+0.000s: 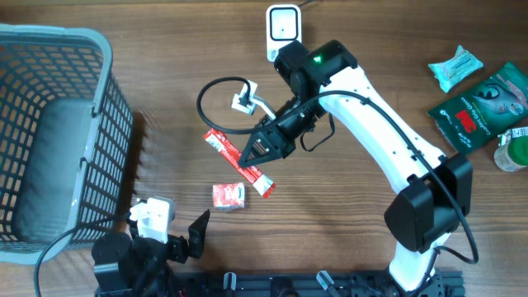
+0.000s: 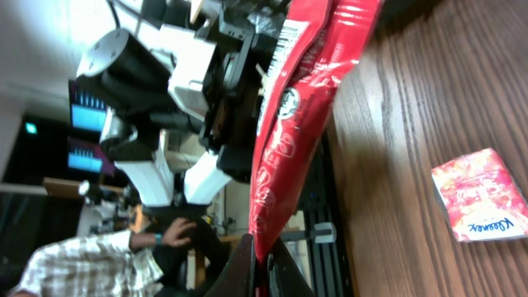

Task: Scan the item barcode
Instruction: 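Close the right gripper on the red bar and lift it, then hold the red bar up at the white scanner window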

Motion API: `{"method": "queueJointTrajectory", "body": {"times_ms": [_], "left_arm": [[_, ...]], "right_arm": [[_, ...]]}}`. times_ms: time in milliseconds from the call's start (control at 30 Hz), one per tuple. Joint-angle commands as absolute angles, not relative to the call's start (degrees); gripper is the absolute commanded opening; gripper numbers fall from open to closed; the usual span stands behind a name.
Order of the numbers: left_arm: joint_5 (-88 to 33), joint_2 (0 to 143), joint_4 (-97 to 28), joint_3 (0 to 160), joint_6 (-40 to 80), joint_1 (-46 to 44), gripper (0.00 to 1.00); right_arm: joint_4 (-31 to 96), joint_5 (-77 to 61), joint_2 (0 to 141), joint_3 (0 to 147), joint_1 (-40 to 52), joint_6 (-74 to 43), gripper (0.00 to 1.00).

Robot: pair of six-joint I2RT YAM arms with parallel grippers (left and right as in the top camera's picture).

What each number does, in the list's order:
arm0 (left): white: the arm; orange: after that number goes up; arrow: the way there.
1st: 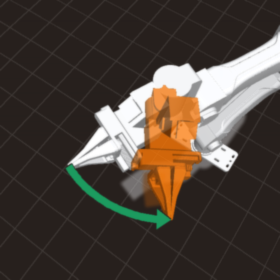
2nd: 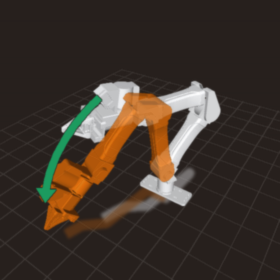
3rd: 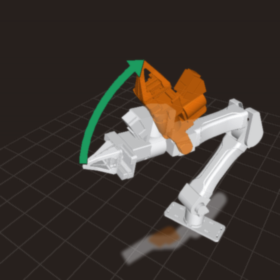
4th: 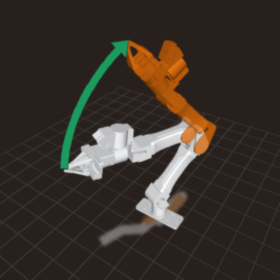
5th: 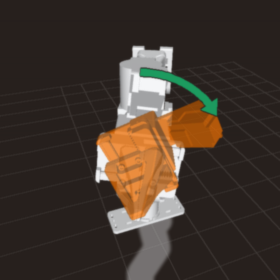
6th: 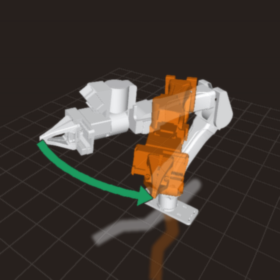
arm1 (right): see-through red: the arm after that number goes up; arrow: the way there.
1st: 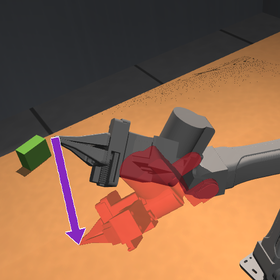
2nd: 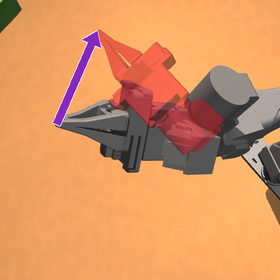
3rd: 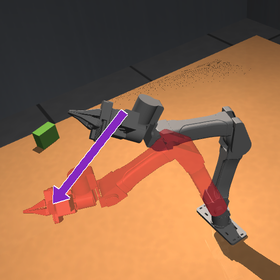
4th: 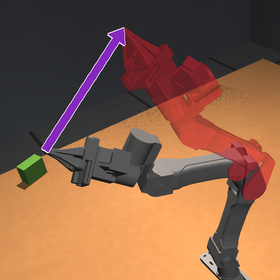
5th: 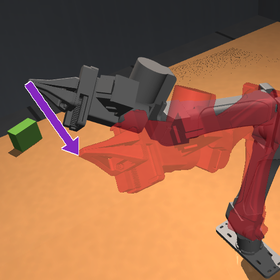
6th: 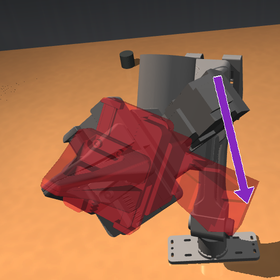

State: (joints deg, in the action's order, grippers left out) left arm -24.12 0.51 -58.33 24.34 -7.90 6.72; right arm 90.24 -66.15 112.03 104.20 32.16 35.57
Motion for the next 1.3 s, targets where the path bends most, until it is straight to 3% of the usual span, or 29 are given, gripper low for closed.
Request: {"method": "queueJointTrajectory", "body": {"times_ms": [0, 400, 567, 633, 667, 700, 767, 1033, 1267], "left_arm": [[-25.0, 0.4, -58.2, 24.2, -8.6, 6.9, 1.0], [-25.0, 0.4, -58.1, 24.2, -8.6, 6.9, 1.0], [-25.0, 0.4, -58.2, 24.2, -8.6, 6.9, 1.0], [-25.0, 0.4, -58.2, 24.2, -8.6, 6.9, 1.0], [-25.0, 0.4, -58.2, 24.2, -8.6, 6.9, 1.0], [-25.0, 0.4, -58.2, 24.2, -8.6, 6.9, 1.0], [-25.0, 0.4, -58.2, 24.2, -8.6, 6.9, 1.0], [-25.0, 0.4, -58.2, 24.2, -8.6, 6.9, 1.0], [-25.0, 0.4, -58.2, 24.2, -8.6, 6.9, 1.0]], "right_arm": [[90.2, -65.6, 110.8, 101.4, 30.7, 43.6, 0.05], [92.2, -62.5, 110.8, 96.5, 24.7, 58.3, 0.05], [91.4, -54.8, 110.8, 96.5, 24.7, 52.7, 0.05], [86.0, -47.0, 110.6, 96.5, 24.7, 38.7, 0.05], [81.1, -37.5, 110.4, 96.5, 24.8, 26.2, 0.05], [75.7, -16.7, 110.4, 96.5, 25.2, 8.8, 0.05], [74.6, 3.7, 110.4, 96.5, 26.2, -0.9, 0.05], [60.2, 22.9, 110.4, 96.5, 29.1, -2.7, 0.05], [32.6, 29.0, 110.6, 96.4, 29.0, 14.1, 0.05]]}}
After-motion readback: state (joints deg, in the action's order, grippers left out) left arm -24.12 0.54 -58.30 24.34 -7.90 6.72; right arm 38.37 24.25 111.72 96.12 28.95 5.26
